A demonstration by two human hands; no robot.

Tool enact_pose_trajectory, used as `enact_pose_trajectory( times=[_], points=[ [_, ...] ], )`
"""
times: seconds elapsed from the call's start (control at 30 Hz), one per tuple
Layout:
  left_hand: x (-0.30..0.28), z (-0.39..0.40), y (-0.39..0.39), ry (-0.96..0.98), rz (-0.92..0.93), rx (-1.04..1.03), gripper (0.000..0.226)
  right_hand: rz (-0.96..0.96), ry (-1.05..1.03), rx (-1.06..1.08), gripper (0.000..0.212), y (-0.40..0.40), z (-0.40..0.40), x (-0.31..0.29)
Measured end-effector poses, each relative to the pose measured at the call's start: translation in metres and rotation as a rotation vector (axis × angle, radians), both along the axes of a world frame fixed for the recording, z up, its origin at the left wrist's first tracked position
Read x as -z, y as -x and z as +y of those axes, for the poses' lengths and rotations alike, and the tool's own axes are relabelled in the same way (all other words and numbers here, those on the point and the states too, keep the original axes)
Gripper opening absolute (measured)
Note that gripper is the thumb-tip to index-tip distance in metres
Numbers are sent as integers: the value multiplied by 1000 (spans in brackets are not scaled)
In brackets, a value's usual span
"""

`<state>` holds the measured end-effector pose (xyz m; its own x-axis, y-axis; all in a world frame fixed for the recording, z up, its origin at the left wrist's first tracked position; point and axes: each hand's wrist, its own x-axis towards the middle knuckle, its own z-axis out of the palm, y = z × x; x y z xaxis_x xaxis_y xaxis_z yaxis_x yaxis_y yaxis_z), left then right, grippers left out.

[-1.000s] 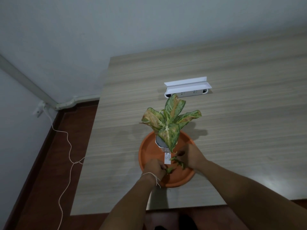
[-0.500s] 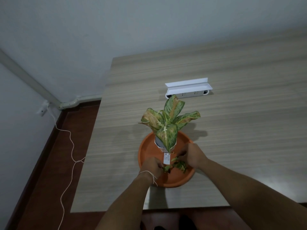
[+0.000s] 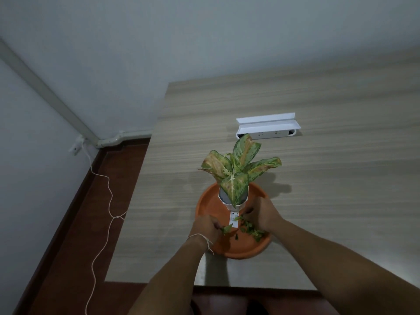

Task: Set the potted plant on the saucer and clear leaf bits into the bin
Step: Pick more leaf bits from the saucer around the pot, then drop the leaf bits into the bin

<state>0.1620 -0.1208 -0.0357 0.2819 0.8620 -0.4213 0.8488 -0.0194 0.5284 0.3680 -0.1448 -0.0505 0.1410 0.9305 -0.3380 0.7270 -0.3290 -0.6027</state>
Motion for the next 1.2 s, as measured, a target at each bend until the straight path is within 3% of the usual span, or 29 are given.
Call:
enact_pose_trajectory(
  times=[0.2, 0.3, 0.43, 0.8, 1.03, 1.2],
  points=[
    [-10, 2, 36, -88, 44, -33, 18, -8, -37, -74, 20, 34, 0, -10],
    [-11, 1, 67, -93, 52, -92, 14, 41, -51, -50, 36, 56, 5, 6],
    [-18, -7, 123, -113, 71, -138, 14, 42, -14, -92, 9, 100, 8, -18],
    [-37, -95, 323, -138, 111, -612, 11, 49, -147, -417, 8, 292, 34, -54],
    [-37, -178, 422, -96, 106, -878, 10, 72, -156, -695, 11, 438, -11, -57],
    [-26, -219, 455, -44, 99, -951, 12, 65, -122, -859, 12, 493, -44, -41]
  ],
)
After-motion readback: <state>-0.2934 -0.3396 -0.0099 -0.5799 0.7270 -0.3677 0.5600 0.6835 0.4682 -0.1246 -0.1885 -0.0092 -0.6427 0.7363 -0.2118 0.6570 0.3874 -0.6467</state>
